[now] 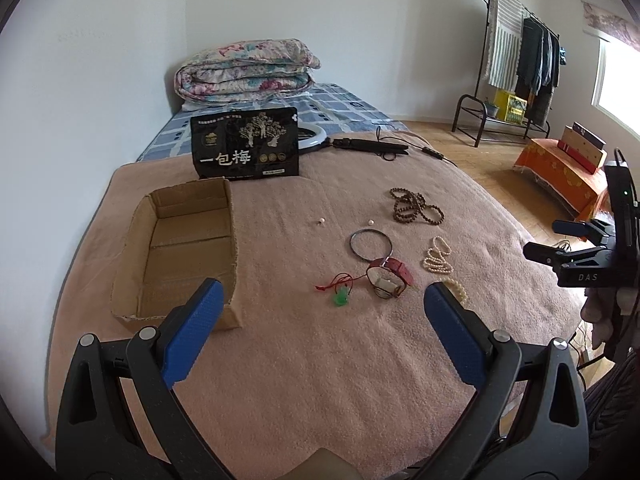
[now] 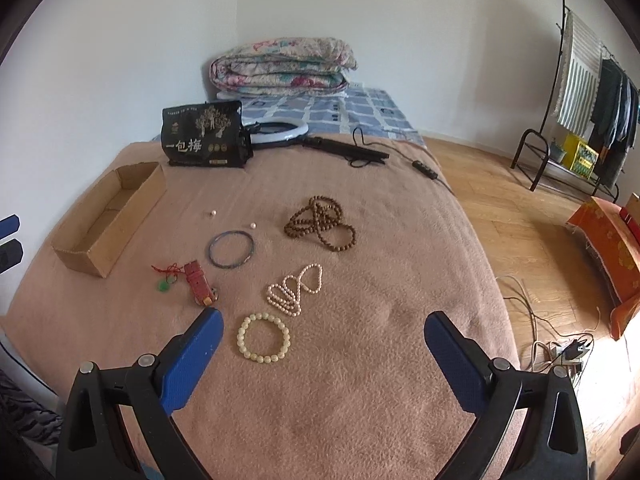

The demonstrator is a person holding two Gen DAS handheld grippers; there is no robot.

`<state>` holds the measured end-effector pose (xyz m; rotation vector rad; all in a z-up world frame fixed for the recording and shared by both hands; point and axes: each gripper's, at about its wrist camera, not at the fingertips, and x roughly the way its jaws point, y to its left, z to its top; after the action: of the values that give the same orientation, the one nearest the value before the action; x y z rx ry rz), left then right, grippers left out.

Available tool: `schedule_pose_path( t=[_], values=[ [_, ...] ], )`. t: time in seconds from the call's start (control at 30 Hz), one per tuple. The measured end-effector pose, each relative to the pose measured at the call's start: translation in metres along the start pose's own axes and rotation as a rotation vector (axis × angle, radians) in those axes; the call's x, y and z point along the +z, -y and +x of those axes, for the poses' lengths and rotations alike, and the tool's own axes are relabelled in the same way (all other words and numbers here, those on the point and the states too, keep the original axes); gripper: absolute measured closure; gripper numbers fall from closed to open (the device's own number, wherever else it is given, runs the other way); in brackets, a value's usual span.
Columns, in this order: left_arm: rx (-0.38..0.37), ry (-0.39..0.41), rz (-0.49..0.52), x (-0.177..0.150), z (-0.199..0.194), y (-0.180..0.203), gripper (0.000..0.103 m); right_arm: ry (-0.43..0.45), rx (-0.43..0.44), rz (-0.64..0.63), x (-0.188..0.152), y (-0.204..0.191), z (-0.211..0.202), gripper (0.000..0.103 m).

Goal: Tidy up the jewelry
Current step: 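Move left tool toward red-strap watch while right tool approaches green bead bracelet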

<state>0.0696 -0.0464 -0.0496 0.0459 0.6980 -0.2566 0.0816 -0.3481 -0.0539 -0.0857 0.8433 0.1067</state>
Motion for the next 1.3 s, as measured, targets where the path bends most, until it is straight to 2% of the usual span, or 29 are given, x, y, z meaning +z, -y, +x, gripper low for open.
schedule_pose_path(
  t=[0.2,0.3,0.43,0.63,0.83,1.0,1.07,1.3],
  values=[
    [-0.085,-0.044,0.048,0.001,0.036,0.019,0.001,-0.149,0.089,0.008,-0.008,0.01,0.045,0.017],
    [-0.11,-0.058,0.067,0.001,0.055,0.028,0.001,-0.196,0.115,0.003,-0.012,0.01,0.062,0.021],
    [-0.146,-0.077,0.078,-0.001,0.077,0.037,0.001,-0.221,0.14,-0.021,-0.012,0.007,0.078,0.023],
    [-0.182,-0.109,0.08,-0.003,0.111,0.046,0.001,-0.276,0.18,-0.006,-0.011,0.005,0.105,0.038],
    [-0.181,-0.121,0.109,-0.002,0.142,0.053,0.001,-0.298,0.217,0.004,-0.012,0.002,0.116,0.044],
    [-0.174,-0.135,0.121,-0.003,0.166,0.056,0.002,-0.327,0.232,0.018,-0.015,0.003,0.124,0.054],
    [-0.174,-0.145,0.121,-0.004,0.174,0.057,0.005,-0.338,0.24,0.022,-0.017,0.003,0.128,0.056],
    [-0.18,-0.154,0.131,-0.004,0.193,0.059,0.006,-0.355,0.27,0.033,-0.017,0.0,0.139,0.06]
  ],
)
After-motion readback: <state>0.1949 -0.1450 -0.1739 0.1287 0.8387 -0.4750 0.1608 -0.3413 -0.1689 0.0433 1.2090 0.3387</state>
